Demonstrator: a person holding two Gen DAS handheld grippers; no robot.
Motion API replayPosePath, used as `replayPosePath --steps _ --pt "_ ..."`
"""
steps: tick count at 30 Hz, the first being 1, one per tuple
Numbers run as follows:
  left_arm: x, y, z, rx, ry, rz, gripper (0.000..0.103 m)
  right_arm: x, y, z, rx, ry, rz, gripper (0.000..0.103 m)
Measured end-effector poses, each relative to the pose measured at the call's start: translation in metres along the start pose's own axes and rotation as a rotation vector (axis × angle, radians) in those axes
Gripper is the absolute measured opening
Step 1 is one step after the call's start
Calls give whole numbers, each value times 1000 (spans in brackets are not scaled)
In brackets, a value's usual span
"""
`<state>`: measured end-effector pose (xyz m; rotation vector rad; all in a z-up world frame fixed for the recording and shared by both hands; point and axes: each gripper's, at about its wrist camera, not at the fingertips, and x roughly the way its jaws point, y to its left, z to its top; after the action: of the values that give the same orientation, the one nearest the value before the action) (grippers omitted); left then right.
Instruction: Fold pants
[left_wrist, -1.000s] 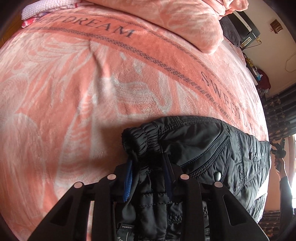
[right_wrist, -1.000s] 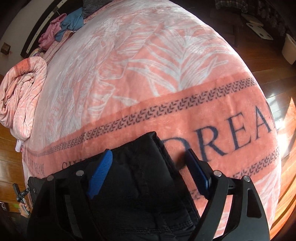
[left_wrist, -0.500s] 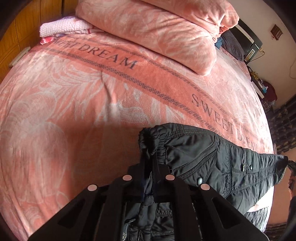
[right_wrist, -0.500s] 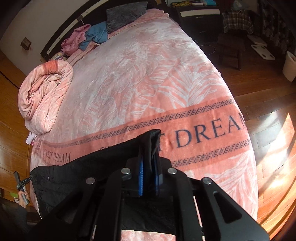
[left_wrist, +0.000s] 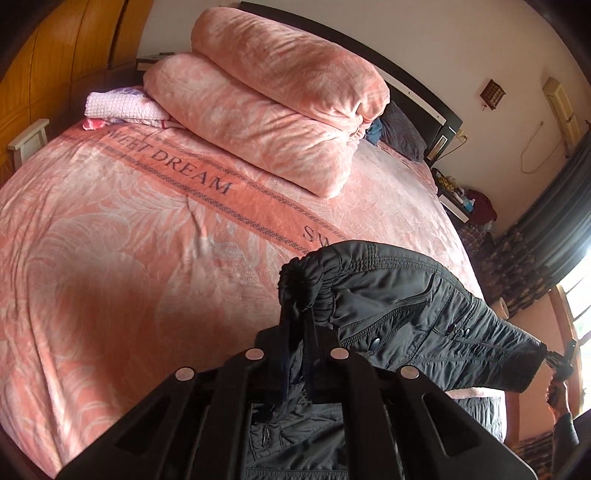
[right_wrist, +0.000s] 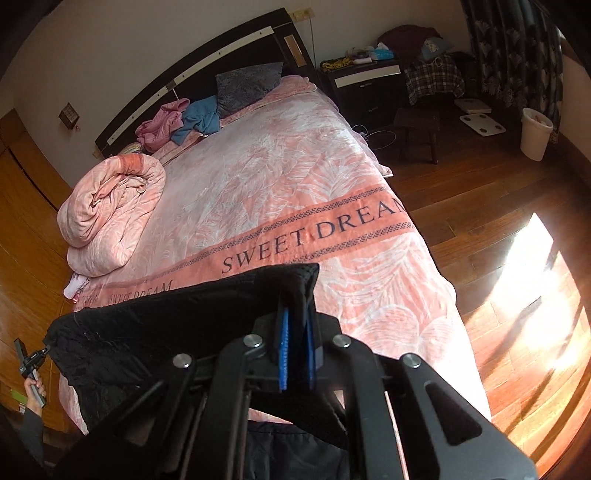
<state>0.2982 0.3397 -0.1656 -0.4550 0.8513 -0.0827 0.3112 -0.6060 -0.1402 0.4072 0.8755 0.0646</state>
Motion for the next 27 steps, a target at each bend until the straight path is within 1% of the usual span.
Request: replayPosePath --steps 6,11,16,21,24,26,27 --pt "-38 10 -38 -22 -22 -17 6 -41 -22 -74 79 -50 -6 7" --pt "-49 26 -68 -59 -11 -18 6 -66 -27 -119 95 -68 -17 8" --pt "-53 41 -91 -99 -2 -15 7 -89 -16 -140 52 -99 -51 9" --pt "-55 57 -113 -145 -1 -35 7 -107 1 -153 4 -132 -58 10" --pt "-54 65 -130 -153 8 -38 8 -107 1 -169 2 -121 -73 13" --pt "-53 73 -142 -171 19 -36 8 -106 -1 -184 12 -112 -75 18" --pt "-52 77 -148 -181 29 -32 8 -104 -1 -192 17 -104 -78 19"
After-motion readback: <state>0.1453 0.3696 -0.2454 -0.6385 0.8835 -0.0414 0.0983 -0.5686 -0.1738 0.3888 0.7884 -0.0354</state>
